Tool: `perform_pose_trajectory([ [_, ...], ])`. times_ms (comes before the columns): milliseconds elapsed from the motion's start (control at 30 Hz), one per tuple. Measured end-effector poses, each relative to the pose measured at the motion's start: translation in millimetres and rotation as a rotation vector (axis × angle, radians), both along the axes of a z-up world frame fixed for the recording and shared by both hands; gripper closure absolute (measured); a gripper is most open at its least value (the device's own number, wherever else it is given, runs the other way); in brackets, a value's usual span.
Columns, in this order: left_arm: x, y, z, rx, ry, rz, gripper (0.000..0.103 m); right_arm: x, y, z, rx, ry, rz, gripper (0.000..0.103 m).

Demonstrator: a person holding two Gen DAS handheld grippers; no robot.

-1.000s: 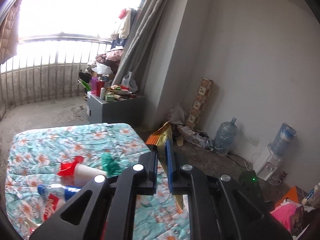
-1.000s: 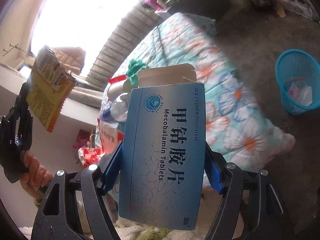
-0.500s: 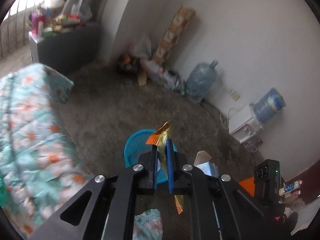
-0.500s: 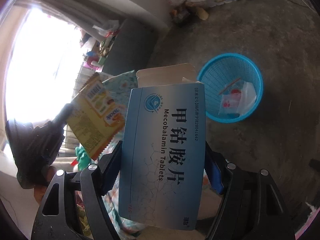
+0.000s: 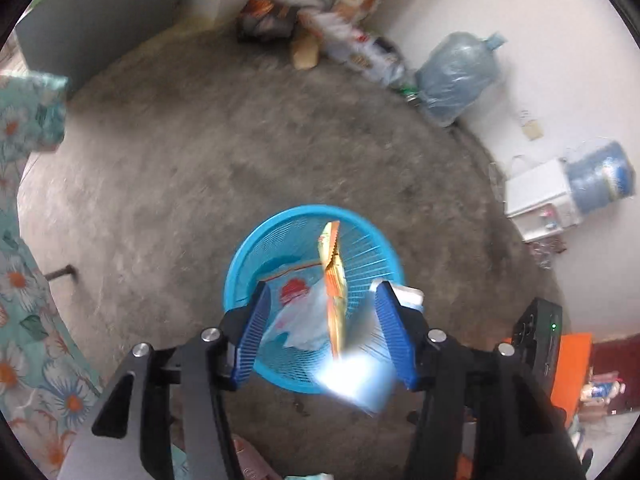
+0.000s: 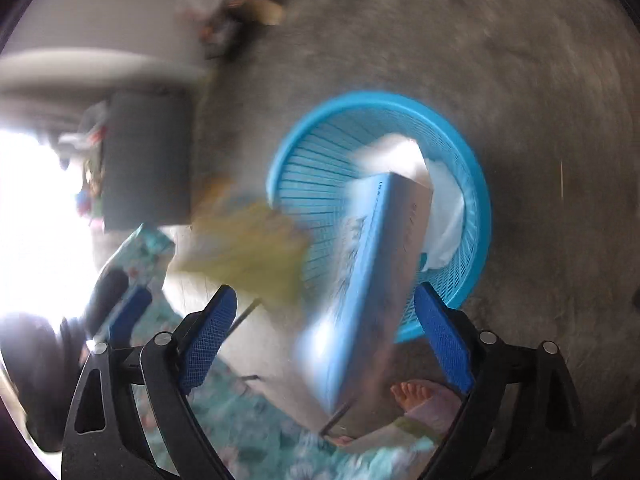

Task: Collect trash
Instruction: 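Open both tools to drop the items into the wastebasket, then move both open tools back toward the trash on the bed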

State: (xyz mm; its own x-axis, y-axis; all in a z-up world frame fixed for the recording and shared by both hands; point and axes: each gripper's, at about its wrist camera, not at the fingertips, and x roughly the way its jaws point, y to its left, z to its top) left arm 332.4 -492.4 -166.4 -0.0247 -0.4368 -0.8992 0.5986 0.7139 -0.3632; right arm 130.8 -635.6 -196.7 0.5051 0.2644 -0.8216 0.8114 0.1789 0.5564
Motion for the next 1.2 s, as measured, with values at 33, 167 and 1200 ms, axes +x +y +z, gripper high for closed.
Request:
perform_pose_trajectory([
  [33, 2, 3, -5, -0.001, 0.021, 0.019, 0.050, -2, -1, -7, 0.003, 0.013, -0.013, 0.017],
  [167, 5, 27, -1, -0.032, 0.033, 0.072, 0.047, -20, 8, -7, -0.001, 0.001, -0.049, 0.017],
  [1200, -224, 378, 316, -0.405, -0.523, 0.124, 0.015, -50, 288, 271, -1.120, 0.092, 0.446, 0.008],
])
